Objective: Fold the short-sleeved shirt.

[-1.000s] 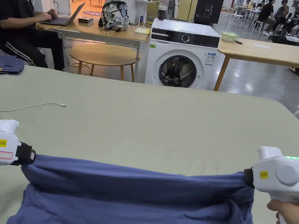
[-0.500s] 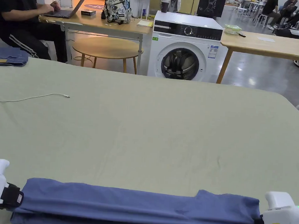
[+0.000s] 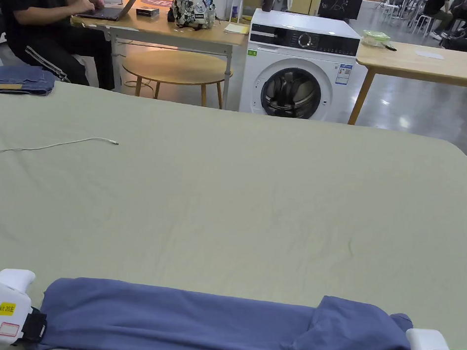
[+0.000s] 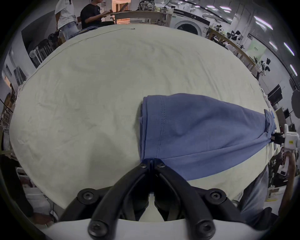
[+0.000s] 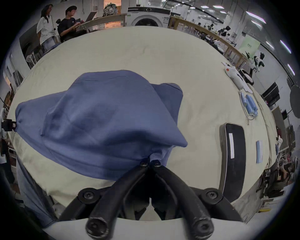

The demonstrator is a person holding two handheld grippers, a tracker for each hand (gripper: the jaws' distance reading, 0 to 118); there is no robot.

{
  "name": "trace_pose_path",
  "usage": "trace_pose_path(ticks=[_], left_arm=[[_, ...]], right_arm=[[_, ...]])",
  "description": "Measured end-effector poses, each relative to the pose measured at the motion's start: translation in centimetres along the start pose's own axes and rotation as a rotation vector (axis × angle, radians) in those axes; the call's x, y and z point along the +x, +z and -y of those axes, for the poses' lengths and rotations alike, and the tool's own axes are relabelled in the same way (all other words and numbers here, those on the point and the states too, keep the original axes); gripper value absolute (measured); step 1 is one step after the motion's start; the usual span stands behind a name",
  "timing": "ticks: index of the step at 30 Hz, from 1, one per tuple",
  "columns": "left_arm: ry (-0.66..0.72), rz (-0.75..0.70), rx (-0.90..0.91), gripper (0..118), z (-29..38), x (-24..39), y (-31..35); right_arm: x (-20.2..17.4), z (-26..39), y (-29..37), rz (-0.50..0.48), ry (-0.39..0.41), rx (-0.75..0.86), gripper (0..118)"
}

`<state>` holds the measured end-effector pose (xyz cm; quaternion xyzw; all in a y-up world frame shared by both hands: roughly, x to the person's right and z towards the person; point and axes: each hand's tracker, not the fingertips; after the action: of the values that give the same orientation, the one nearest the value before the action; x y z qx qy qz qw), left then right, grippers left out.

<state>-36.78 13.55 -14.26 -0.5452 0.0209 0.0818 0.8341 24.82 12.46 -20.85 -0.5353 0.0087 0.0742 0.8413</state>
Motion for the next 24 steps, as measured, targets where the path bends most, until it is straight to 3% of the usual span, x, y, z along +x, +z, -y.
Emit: trace_pose_path(ticks=[3,4,7,8,14,18,21,23,24], left_arm=[[-0.007,0.003,0.01,0,-0.5,0.2,1.1],[-0.004,0.004,0.025,8,-0.7,0.3,1.6],[0.002,0.001,0.119,38,-1.9,1.2,3.5],[0.004,0.013,0.15,43,-2.4,1.5,4.1],[-0.077,0.006,0.422,43,-5.3,4.7,7.2],[-0.059,0.012,0.607,43,-6.4,6.8,8.4],[-0.071,-0.03,0.711,43,-7.0,8.5,8.9],[-0.076,-0.033,0.773,37,-7.1,9.4,9.3],[-0.086,-0.033,0.798,29,-7.1,9.8,9.5]], right_arm=[[0.3,-0.8,1.3,-0.012,0.003,-0.007,1],[0.5,-1.2,2.2,-0.019,-0.006,-0.002,13],[0.6,-2.4,4.8,0.033,-0.015,0.102,74],[0.6,-2.8,5.8,0.038,-0.024,0.136,74],[-0.8,-5.6,8.5,0.041,-0.061,0.337,74],[-3.2,-6.6,9.5,0.032,-0.118,0.545,72],[-5.3,-7.2,10.4,0.015,-0.158,0.68,31],[-6.6,-7.5,10.8,-0.002,-0.168,0.753,16],[-7.3,-7.8,10.9,-0.013,-0.167,0.785,7]])
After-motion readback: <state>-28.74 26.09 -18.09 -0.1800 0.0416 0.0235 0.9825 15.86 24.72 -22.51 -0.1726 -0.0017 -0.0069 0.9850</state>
